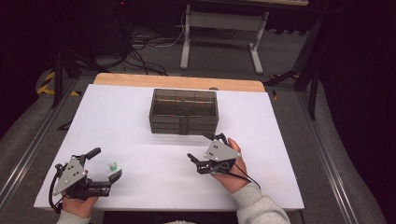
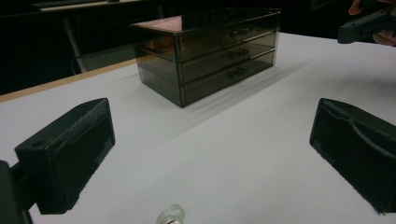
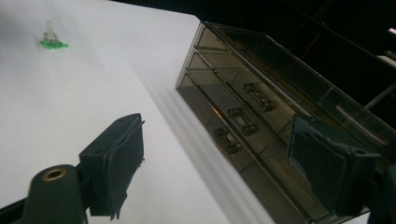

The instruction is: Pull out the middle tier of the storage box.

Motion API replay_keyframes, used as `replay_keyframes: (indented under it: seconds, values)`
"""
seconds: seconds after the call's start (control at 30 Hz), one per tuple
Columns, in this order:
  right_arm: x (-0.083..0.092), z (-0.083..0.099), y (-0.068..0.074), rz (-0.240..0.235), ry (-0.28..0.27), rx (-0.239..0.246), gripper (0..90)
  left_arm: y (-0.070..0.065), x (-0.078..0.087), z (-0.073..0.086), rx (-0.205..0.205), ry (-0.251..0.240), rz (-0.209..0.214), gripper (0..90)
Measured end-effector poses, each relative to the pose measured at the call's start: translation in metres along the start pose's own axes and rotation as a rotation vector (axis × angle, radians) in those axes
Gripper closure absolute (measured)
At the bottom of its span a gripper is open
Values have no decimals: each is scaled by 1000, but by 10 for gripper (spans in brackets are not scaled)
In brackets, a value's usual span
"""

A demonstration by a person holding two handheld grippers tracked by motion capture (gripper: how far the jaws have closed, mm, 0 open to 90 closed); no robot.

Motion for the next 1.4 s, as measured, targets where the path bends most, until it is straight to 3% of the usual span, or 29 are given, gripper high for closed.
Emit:
replay_keyframes:
  seconds: [0.1, 0.2, 0.27, 0.33, 0.37, 0.47, 0.5, 1.03, 1.13, 1.4]
  values:
    - [-1, -1, 1, 13, 10, 44, 204, 0, 0, 0, 0, 1, -1, 10]
    - [-2, -3, 2, 35, 35, 129, 222, 0, 0, 0, 0, 1, 3, 10]
    - [-2, -4, 1, 42, 43, 147, 223, 0, 0, 0, 3, -1, 1, 10]
    - [-2, -6, 0, 60, 57, 182, 231, 0, 0, 0, 2, -1, 0, 10]
    - [-3, -7, -1, 76, 67, 223, 237, 0, 0, 0, 2, 0, 1, 10]
    - [-3, -8, -1, 98, 81, 262, 242, 0, 0, 0, 1, 0, 3, 10]
    - [-4, -9, -1, 112, 92, 300, 244, 0, 0, 0, 0, 0, 4, 10]
    - [-13, -8, -4, 201, 150, 405, 289, 1, 1, 0, 1, -2, -1, 10]
    - [-16, -5, -5, 226, 167, 461, 309, 1, 1, 0, 1, -3, 0, 10]
    - [-21, -2, -5, 271, 186, 519, 349, 1, 1, 0, 1, -3, -1, 10]
Point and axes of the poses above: each handheld gripper's, and its own axes: x roughly backward along the jaws, z roughly out of its underside, y roughly to its left, the point moved 9 cm from there along -x, roughly forward along the jaws, and after that the axes turned 10 degrees about -x, right-handed, at the moved point
